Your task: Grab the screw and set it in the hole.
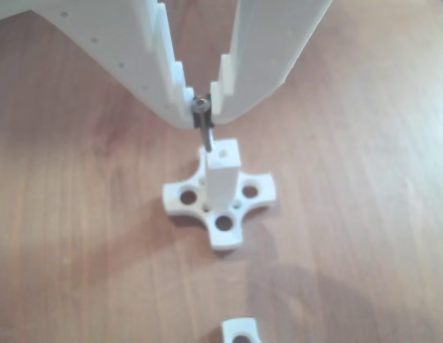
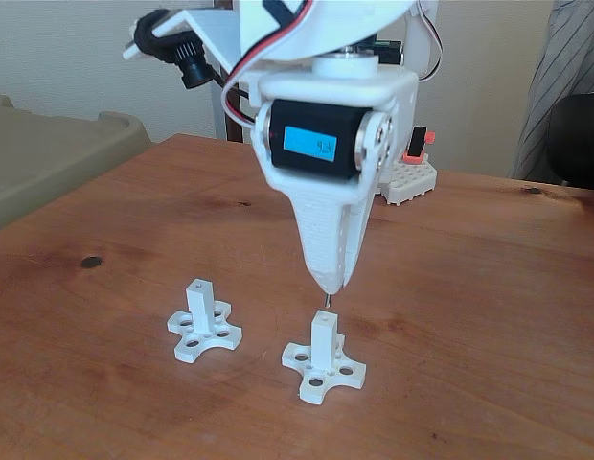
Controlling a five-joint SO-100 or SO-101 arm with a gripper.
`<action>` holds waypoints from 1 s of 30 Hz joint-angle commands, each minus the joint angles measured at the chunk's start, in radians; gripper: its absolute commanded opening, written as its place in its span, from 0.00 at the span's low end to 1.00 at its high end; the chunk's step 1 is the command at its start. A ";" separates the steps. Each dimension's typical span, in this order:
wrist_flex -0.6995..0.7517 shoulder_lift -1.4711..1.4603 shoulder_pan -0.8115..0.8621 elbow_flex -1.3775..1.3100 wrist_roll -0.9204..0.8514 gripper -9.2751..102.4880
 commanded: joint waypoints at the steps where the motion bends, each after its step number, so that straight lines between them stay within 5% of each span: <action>1: -0.015 0.023 0.011 -0.041 0.011 0.04; 30: -0.015 -0.006 0.018 -0.117 0.012 0.04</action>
